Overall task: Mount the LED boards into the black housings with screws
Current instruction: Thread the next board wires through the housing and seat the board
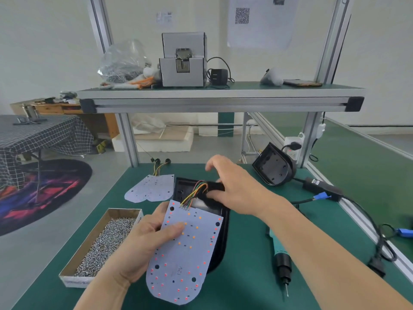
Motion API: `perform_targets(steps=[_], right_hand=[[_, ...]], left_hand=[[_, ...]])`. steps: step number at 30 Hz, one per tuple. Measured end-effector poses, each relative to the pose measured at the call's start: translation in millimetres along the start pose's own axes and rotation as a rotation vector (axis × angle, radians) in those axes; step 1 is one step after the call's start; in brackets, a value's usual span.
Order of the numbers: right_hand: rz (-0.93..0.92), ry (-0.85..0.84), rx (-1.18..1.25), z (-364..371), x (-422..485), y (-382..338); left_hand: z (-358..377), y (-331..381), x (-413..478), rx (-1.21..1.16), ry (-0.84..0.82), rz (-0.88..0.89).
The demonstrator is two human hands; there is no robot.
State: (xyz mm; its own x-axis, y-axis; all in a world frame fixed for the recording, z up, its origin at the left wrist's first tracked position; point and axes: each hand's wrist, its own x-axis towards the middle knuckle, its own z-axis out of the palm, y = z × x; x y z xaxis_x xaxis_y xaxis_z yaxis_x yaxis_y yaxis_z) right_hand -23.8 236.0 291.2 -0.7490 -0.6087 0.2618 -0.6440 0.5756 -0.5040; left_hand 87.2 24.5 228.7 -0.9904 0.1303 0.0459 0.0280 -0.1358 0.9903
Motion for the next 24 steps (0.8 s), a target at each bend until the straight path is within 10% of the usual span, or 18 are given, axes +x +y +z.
perform_targets(steps=[15,24], right_hand=[[0.074,-0.052,-0.359,22,10,6],[0.059,-0.238,-0.023,15,6,16]], left_hand=[[13,-3,8,0.435,-0.074,0.140],[3,12,21,0.465,-0.160,0.054]])
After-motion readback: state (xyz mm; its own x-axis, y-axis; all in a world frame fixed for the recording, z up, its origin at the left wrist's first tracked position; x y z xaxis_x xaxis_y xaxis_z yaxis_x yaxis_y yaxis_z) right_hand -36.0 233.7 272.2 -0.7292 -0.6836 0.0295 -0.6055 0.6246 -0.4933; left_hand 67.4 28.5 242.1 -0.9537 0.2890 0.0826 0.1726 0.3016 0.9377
